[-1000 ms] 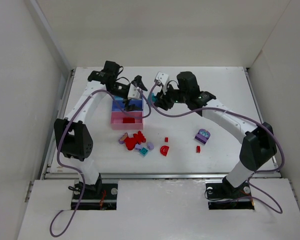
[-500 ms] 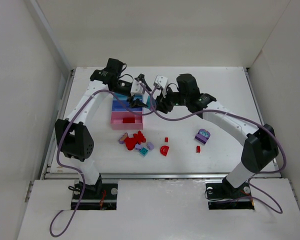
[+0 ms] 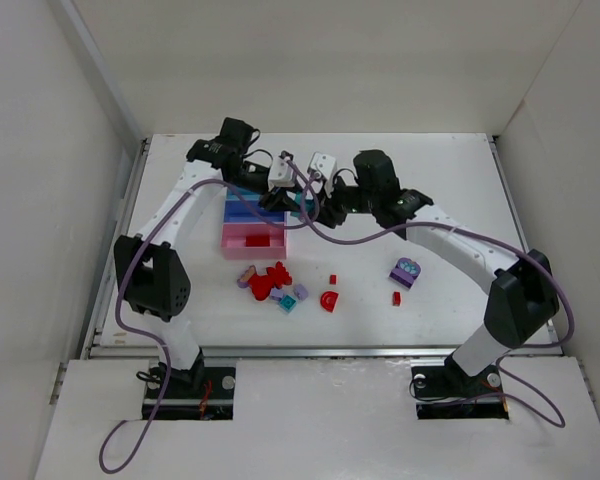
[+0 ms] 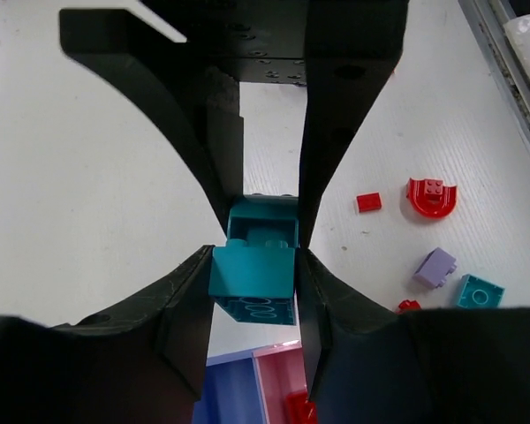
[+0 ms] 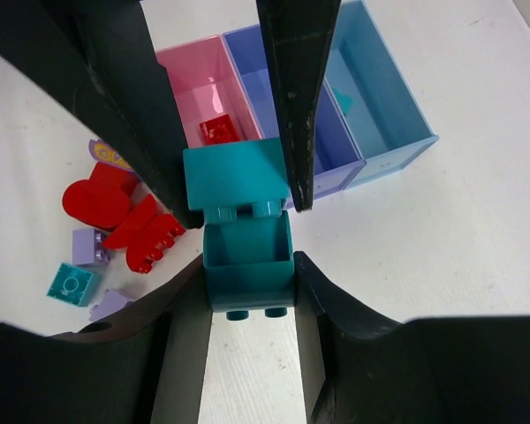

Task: Sort the legos into containers by color

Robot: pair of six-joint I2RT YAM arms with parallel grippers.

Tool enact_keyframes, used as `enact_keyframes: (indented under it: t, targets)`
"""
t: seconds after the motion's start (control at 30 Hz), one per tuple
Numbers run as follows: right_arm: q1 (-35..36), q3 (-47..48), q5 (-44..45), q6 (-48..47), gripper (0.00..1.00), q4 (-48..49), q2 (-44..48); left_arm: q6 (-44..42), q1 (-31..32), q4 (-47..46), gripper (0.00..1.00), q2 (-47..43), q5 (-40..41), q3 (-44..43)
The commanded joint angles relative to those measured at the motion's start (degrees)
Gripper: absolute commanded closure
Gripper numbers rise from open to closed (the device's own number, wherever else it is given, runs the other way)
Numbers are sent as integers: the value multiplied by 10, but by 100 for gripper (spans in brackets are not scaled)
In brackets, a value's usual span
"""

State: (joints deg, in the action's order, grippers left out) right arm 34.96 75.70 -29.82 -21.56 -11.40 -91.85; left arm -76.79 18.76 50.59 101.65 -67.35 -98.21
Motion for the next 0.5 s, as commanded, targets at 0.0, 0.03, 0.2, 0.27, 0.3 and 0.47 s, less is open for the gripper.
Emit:
enact_keyframes:
  t: [0.0,0.03,0.2,0.27,0.3,0.47]
  targets:
    - [-1,-24,7,1,100,23,26,15,-23,-1,100,-2,-18,-19]
    - [-7,-24,7,1,100,23,26,15,-30,-1,100,-2,-18,-19]
    - [-49,-46,36,8,100,23,26,36,-92,-1,100,3,-12,-19]
    - [-54,-46,36,8,100,23,12,36,-97,-17,100,9,5,-19]
    - [-60,-39,36,8,100,23,5,43,-102,-30,100,15,13,-14]
    - [-60,10,30,13,100,23,-39,184,-108,-230,100,29,113,48]
